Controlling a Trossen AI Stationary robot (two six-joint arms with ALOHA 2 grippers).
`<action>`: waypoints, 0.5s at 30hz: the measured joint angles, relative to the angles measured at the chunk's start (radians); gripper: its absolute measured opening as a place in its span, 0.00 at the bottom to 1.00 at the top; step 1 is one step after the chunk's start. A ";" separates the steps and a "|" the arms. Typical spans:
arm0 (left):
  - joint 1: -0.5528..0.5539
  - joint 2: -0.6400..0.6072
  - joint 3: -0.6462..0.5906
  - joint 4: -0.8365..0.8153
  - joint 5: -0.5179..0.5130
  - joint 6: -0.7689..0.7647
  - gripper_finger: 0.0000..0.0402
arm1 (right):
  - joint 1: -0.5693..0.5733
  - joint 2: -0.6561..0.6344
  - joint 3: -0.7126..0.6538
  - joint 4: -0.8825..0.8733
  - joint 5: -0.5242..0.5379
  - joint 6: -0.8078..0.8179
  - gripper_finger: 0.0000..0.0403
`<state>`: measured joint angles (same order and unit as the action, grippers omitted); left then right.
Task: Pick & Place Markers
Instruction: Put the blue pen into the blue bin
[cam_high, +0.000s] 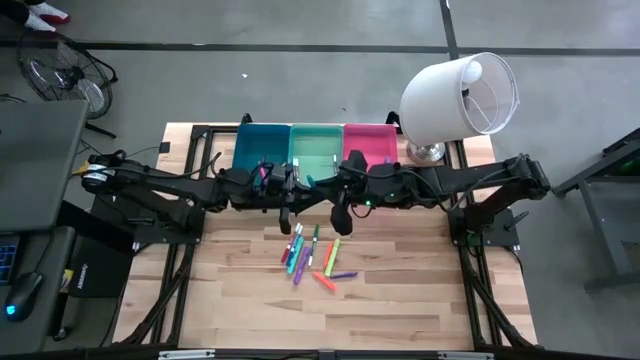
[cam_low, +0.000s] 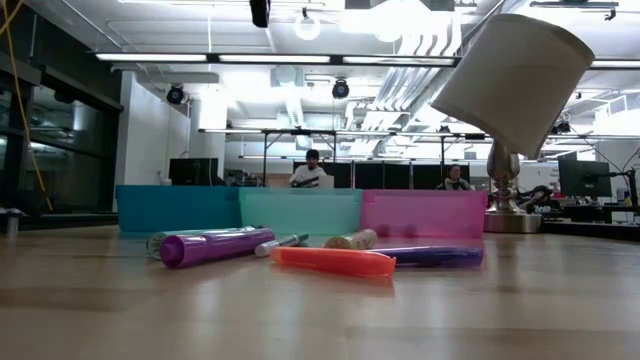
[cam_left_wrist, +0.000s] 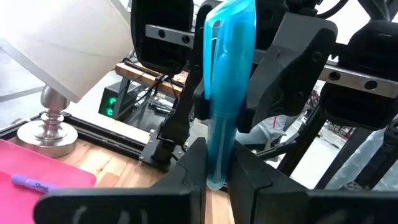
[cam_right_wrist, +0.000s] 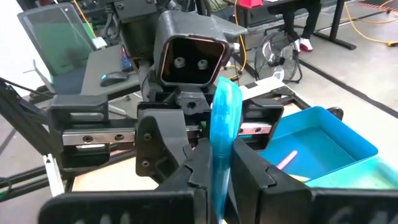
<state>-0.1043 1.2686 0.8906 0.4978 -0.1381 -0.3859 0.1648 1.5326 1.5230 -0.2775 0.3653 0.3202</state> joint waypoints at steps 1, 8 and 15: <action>0.000 0.000 0.000 0.000 0.000 0.000 0.07 | 0.000 0.000 0.000 -0.002 -0.002 0.000 0.07; 0.000 0.000 0.000 0.001 0.016 -0.008 0.07 | 0.000 -0.006 0.000 -0.015 0.001 0.015 0.19; 0.000 -0.001 0.000 -0.004 -0.028 -0.007 0.07 | -0.004 -0.073 0.000 -0.043 0.045 0.032 0.37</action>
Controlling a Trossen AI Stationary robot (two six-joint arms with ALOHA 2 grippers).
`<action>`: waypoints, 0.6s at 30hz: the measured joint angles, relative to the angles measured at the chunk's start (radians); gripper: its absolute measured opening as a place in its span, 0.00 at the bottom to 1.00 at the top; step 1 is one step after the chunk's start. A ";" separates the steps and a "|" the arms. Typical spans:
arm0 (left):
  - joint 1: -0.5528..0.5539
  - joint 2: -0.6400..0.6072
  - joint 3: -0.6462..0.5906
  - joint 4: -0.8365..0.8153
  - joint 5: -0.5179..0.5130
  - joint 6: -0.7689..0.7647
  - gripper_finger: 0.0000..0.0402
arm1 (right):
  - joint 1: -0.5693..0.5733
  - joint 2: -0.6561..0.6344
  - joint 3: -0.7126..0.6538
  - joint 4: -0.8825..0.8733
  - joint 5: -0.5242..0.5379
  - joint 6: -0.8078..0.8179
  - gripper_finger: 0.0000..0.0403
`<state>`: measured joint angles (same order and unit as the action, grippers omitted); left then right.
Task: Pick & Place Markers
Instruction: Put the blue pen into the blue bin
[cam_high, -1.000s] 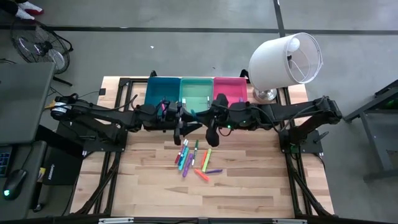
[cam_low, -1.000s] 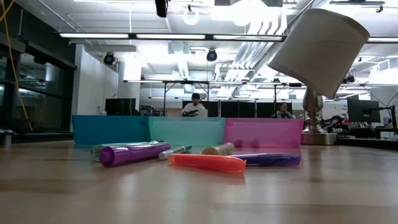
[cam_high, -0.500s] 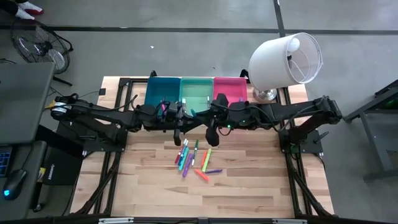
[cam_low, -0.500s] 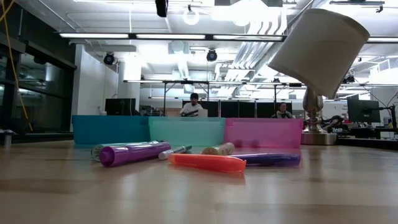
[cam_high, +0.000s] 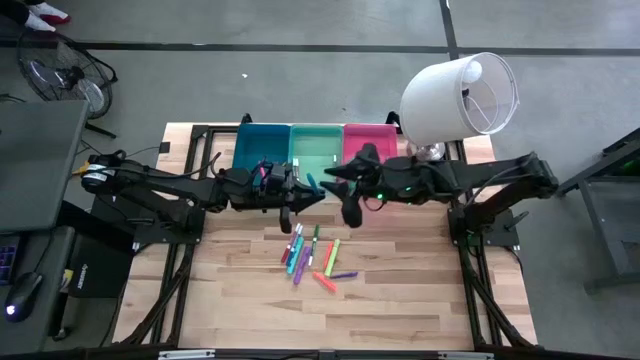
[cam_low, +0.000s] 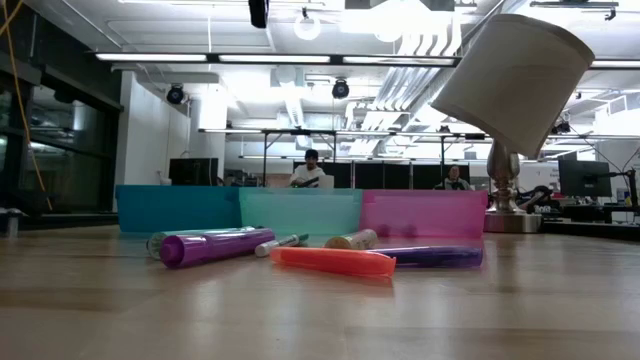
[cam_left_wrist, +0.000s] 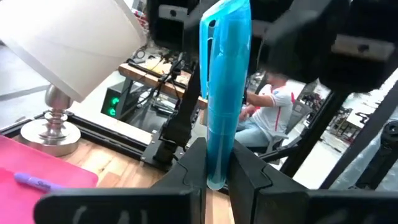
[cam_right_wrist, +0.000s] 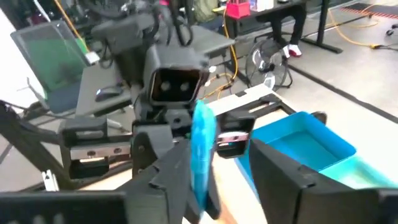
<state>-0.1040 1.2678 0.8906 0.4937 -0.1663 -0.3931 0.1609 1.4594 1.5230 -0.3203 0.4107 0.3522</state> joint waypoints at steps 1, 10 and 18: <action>0.000 0.000 0.000 -0.009 -0.014 0.000 0.07 | -0.002 -0.015 0.000 -0.017 0.006 0.000 0.40; 0.116 -0.080 0.001 -0.369 -0.128 -0.142 0.07 | -0.004 -0.208 0.000 -0.398 0.187 0.182 0.48; 0.348 -0.124 0.001 -0.732 -0.082 -0.293 0.07 | -0.001 -0.260 0.000 -0.679 0.207 0.322 0.48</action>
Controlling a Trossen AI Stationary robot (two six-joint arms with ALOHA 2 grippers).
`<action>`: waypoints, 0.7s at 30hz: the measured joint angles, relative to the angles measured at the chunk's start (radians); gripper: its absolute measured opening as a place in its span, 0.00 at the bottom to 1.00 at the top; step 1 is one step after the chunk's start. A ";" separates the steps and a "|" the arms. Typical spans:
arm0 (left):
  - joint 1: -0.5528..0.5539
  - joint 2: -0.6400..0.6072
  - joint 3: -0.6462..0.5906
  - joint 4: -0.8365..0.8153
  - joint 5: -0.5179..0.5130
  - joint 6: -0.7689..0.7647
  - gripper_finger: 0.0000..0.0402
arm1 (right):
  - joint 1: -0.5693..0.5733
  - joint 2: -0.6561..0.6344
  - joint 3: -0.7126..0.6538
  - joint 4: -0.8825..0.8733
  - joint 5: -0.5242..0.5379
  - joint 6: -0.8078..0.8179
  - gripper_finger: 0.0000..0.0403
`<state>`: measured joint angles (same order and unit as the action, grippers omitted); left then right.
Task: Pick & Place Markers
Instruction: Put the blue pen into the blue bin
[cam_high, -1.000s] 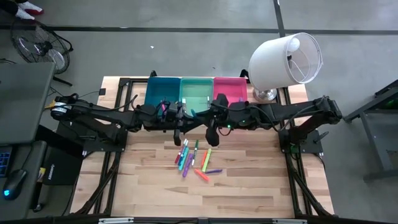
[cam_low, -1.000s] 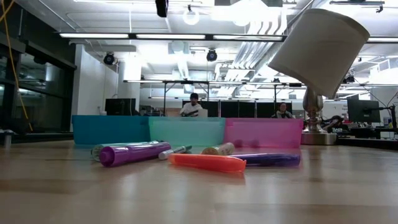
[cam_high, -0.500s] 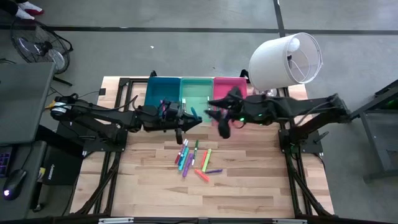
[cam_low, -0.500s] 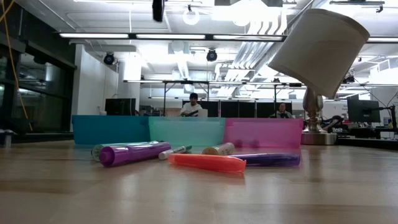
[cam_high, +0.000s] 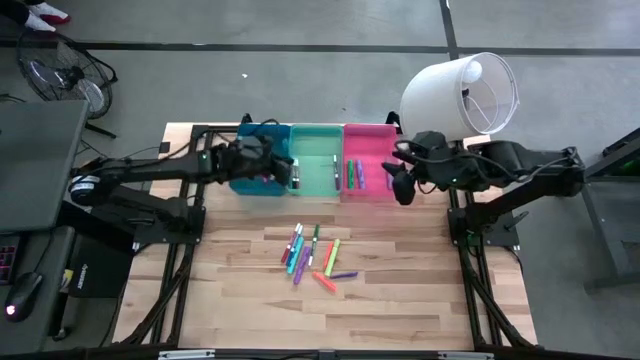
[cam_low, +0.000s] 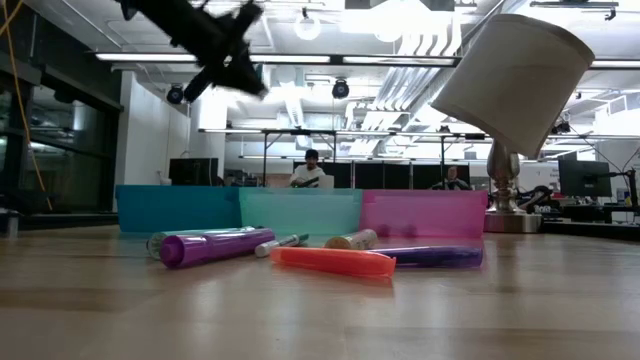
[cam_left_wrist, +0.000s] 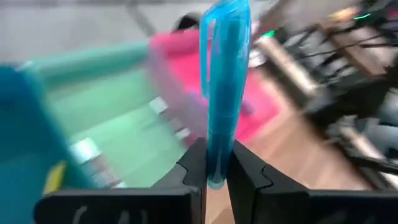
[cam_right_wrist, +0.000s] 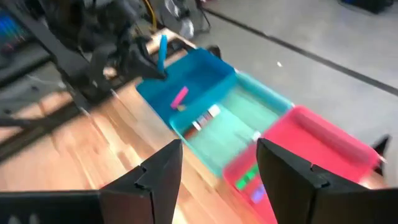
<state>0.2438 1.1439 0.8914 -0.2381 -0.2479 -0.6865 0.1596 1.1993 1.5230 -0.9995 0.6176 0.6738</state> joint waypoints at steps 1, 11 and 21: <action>0.031 0.000 0.000 -0.039 0.021 -0.001 0.07 | 0.000 0.002 0.000 -0.025 -0.003 0.008 0.48; 0.302 0.047 0.000 -0.230 0.181 0.037 0.07 | 0.000 0.012 0.000 -0.125 0.060 0.112 0.48; 0.509 0.160 0.000 -0.266 0.424 0.103 0.07 | 0.000 0.026 0.000 -0.129 0.111 0.220 0.48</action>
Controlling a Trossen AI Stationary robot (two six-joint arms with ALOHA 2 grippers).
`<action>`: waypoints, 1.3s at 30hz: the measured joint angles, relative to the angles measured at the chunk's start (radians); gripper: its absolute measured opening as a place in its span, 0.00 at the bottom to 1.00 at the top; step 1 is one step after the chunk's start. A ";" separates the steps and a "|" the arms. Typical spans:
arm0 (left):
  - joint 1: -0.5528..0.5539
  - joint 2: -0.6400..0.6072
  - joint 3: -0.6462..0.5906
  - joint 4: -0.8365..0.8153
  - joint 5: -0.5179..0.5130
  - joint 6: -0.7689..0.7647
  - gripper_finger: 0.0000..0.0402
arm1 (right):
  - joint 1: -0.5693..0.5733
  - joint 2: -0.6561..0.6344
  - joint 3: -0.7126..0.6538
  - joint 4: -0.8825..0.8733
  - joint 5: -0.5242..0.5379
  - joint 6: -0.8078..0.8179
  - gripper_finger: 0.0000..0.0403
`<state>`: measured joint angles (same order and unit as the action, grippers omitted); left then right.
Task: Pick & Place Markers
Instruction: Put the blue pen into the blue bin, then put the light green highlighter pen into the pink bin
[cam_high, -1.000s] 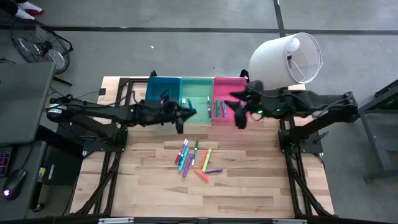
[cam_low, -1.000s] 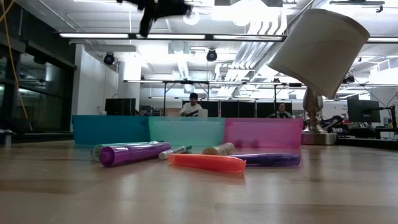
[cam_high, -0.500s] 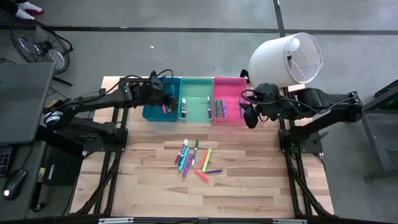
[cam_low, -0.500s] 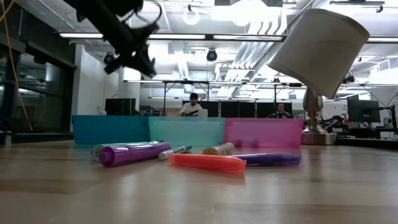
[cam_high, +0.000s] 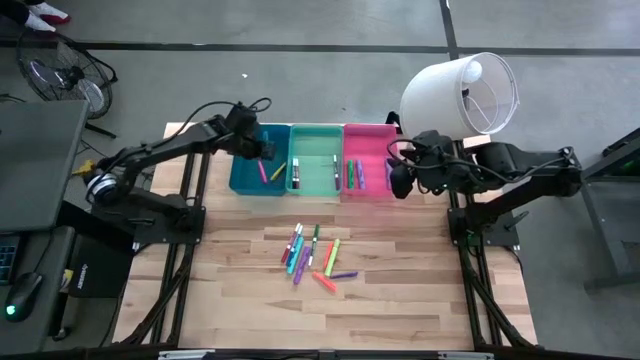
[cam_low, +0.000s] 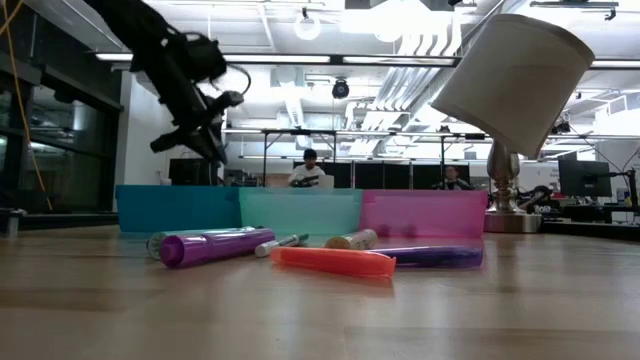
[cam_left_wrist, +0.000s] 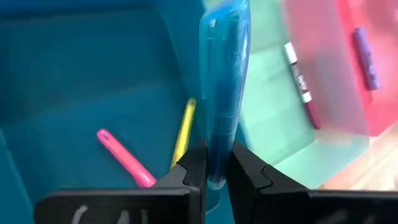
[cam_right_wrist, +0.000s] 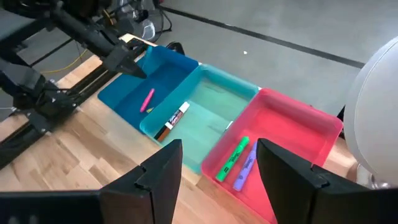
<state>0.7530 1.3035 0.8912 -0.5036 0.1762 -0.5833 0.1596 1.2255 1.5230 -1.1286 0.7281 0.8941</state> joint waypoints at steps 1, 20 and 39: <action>0.011 0.015 0.000 -0.002 0.021 0.005 0.07 | 0.000 0.003 0.000 0.000 0.002 0.005 0.48; 0.019 0.133 -0.001 -0.007 0.128 0.022 0.07 | 0.001 0.137 0.000 0.000 -0.043 0.060 0.48; 0.019 0.133 -0.001 -0.038 0.186 -0.025 0.34 | 0.084 0.135 0.000 -0.025 -0.043 0.048 0.48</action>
<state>0.7723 1.4361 0.8906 -0.5419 0.3622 -0.6079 0.2432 1.3602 1.5230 -1.1540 0.6849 0.9422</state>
